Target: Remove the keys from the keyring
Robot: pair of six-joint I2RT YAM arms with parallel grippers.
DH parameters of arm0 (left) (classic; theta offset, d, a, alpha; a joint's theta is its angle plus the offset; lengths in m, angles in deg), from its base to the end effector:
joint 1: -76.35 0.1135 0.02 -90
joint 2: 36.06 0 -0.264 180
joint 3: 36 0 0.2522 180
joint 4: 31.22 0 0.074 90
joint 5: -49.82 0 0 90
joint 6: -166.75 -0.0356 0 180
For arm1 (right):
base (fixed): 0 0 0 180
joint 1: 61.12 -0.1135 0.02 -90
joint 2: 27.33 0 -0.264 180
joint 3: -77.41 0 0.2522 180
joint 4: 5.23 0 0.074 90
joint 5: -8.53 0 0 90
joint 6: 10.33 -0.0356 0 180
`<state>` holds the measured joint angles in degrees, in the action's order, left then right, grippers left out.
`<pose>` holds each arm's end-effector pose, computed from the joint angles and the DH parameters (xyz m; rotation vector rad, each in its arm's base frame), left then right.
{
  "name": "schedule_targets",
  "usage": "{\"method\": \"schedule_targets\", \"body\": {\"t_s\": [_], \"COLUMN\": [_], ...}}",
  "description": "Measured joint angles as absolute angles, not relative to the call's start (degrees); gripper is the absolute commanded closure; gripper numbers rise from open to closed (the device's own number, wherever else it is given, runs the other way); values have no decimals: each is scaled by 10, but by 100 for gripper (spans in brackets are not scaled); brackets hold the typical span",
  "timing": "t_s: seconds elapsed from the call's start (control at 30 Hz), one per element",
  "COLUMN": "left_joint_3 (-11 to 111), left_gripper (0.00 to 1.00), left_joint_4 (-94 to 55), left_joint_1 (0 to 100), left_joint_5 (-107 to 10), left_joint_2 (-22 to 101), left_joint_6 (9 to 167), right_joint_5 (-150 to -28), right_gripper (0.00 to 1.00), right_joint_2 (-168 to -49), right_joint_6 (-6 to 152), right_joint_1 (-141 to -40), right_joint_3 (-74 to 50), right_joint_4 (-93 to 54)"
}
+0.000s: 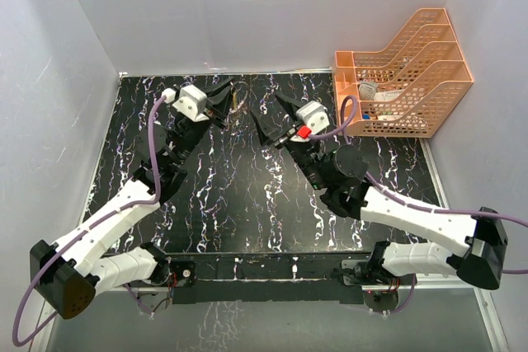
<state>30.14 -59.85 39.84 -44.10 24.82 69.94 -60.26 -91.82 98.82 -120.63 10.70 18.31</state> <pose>0.1863 -0.1409 0.4283 0.4248 0.8972 -0.5092 0.1404 0.2131 0.4081 -0.4494 1.0730 0.4167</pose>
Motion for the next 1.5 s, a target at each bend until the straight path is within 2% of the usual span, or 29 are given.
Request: {"method": "schedule_targets", "body": {"t_s": [0.2, 0.3, 0.43, 0.73, 0.9, 1.17, 1.27, 1.5], "left_joint_3": [292, 291, 285, 283, 283, 274, 273, 273], "left_gripper": [100, 100, 100, 100, 100, 100, 100, 100], "left_joint_4": [-605, -611, -616, -623, -627, -637, -638, -637], "left_joint_1": [399, 398, 399, 399, 398, 398, 399, 399], "left_joint_5": [-443, -443, -443, -444, -445, -445, -445, -444], "left_joint_2": [231, 228, 227, 226, 224, 223, 223, 222], "left_joint_6": [704, 707, 709, 716, 719, 725, 726, 727], "right_joint_5": [-647, -662, -681, -736, -751, -767, -769, -772], "right_gripper": [35, 30, 27, 32, 40, 42, 46, 64], "right_joint_2": [-955, -960, -968, -988, -998, -1040, -1050, -1061], "right_joint_6": [938, 916, 896, 852, 840, 838, 839, 844], "right_joint_1": [-1179, -1172, -1172, -1172, -1172, -1172, -1172, -1173], "right_joint_3": [108, 107, 107, 97, 90, 61, 53, 41], "right_joint_4": [248, 272, 291, 288, 288, 283, 281, 281]}}
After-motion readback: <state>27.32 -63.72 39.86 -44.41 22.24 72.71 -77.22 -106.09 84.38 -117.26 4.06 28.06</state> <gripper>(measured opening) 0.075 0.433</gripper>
